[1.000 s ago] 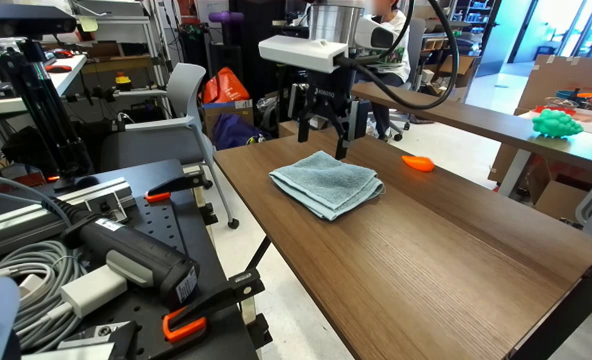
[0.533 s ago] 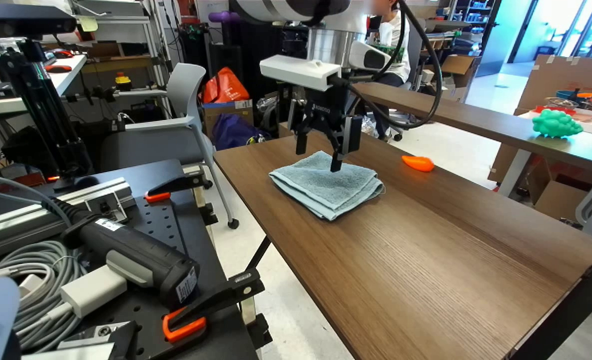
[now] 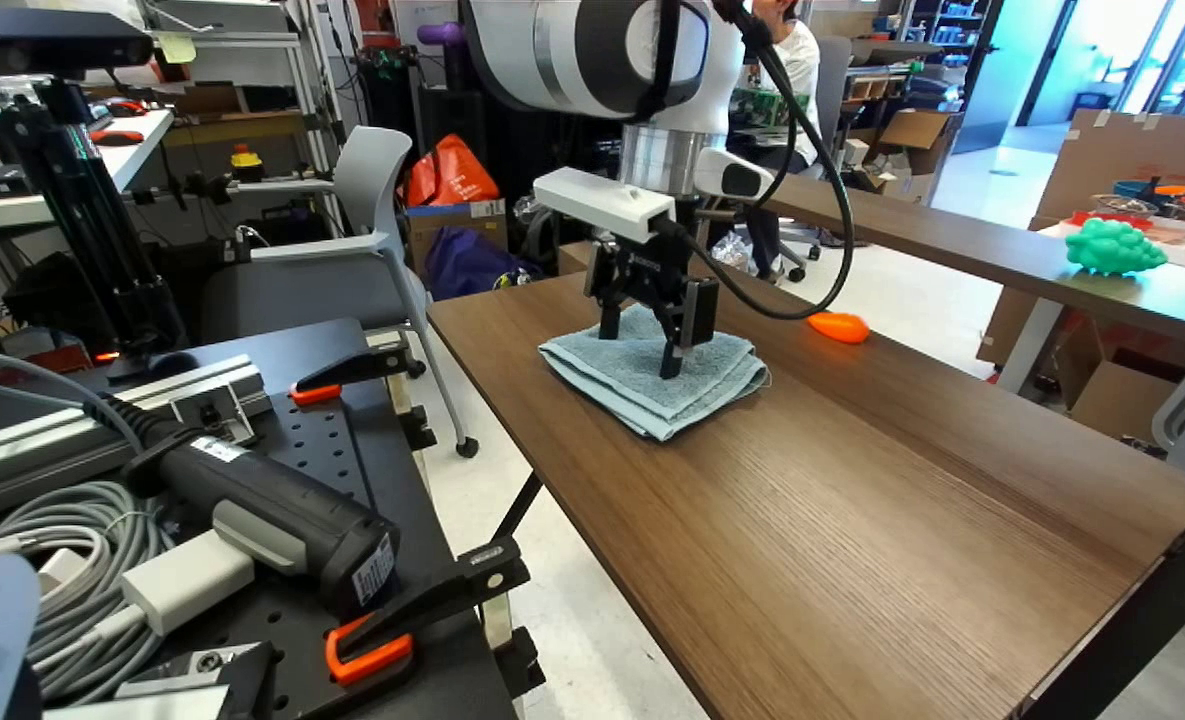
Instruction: Use the towel to wipe the table.
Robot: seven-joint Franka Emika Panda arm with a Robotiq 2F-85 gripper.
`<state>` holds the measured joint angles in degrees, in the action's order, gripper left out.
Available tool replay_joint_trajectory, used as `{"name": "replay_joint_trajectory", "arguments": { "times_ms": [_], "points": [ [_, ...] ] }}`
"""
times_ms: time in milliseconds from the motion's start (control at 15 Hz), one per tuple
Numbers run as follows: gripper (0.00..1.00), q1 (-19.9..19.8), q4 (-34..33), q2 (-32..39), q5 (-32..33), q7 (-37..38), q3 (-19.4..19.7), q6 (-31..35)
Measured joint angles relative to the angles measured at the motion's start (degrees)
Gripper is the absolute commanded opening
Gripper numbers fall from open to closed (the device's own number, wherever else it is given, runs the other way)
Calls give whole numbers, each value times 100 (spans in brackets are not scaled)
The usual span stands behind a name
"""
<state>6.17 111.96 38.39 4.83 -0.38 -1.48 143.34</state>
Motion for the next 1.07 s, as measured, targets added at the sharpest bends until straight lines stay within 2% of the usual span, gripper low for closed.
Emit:
{"name": "replay_joint_trajectory", "arguments": {
  "times_ms": [400, 800, 1067],
  "points": [
    [100, -252, 28, 84, -312, -154, -230, 189],
    [100, -270, -10, 98, -330, -95, -224, 143],
    [100, -397, -631, 481, -717, 278, -52, -234]
  ]
}}
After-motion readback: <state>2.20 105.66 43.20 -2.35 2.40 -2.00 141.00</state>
